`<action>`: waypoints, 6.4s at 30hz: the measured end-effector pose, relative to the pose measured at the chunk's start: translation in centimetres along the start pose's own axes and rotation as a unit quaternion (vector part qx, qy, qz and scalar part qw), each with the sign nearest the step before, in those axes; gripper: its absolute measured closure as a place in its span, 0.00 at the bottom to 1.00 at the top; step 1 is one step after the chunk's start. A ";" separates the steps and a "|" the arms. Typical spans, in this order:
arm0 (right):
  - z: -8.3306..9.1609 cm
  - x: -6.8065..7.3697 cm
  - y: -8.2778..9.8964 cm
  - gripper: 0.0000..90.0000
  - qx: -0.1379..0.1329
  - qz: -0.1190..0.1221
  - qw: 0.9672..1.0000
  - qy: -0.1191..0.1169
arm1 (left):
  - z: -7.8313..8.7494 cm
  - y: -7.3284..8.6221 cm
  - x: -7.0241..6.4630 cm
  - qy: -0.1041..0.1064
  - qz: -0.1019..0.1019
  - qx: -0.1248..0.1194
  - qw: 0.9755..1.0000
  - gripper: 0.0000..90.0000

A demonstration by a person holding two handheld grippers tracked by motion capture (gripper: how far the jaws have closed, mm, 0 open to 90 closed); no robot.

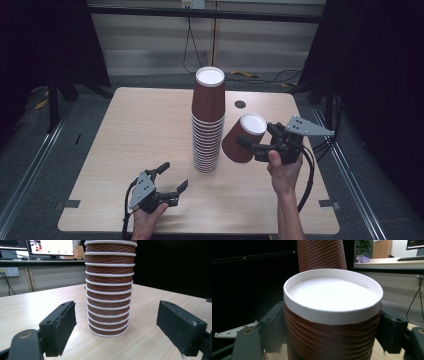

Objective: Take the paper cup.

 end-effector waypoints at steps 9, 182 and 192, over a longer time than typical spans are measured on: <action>-0.4 1.3 2.7 0.25 0.004 -0.016 1.000 -0.014 | 0.2 -1.0 -0.9 0.026 -0.007 -0.001 1.000 0.17; -2.2 6.7 14.3 0.22 0.216 0.079 0.965 -0.127 | -2.5 0.3 -4.0 0.152 -0.137 0.281 0.938 0.15; -2.2 6.7 15.2 0.19 0.262 0.088 0.951 -0.139 | -2.6 0.5 -3.9 0.141 -0.160 0.320 0.923 0.15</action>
Point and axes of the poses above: each handheld gripper's, and its own axes: z roughly backward along the jaws, y roughly out of its underside, x roughly to its left, the point moved 9 cm from there along -z, roughly forward along the jaws, and after that the axes turned 10 degrees about z, right-handed, at the moved point
